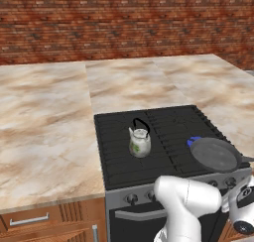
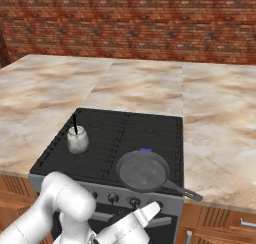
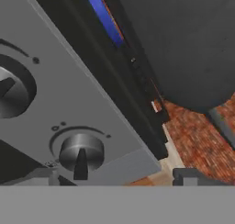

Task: Pick the pan from the cabinet and place it on the stove. Then turn on the stove burner for the pan.

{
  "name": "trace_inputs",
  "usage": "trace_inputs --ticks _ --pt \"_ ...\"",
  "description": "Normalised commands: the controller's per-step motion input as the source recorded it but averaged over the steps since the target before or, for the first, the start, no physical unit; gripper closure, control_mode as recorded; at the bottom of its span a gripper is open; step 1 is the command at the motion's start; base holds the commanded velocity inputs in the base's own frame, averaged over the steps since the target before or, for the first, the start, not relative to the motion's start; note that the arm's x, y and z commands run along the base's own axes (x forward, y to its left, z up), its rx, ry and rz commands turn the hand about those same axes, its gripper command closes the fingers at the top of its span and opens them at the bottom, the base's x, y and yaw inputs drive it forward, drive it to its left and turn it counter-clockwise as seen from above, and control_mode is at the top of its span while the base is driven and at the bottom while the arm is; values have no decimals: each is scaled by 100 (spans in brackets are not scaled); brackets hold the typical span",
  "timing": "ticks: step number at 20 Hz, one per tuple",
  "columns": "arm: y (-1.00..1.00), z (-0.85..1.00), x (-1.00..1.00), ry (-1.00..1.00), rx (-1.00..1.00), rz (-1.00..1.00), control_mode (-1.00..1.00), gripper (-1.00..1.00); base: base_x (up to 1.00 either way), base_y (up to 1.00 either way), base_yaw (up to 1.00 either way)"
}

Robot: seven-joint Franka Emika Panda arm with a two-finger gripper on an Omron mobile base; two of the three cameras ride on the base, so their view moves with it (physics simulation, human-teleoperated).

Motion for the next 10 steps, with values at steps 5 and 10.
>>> trace_inputs --ticks 5,10 --pt "21 52 -56 0 -2 0 -100 -100 0 0 0" --pt "25 50 -71 -2 -2 0 -100 -100 0 0 0"
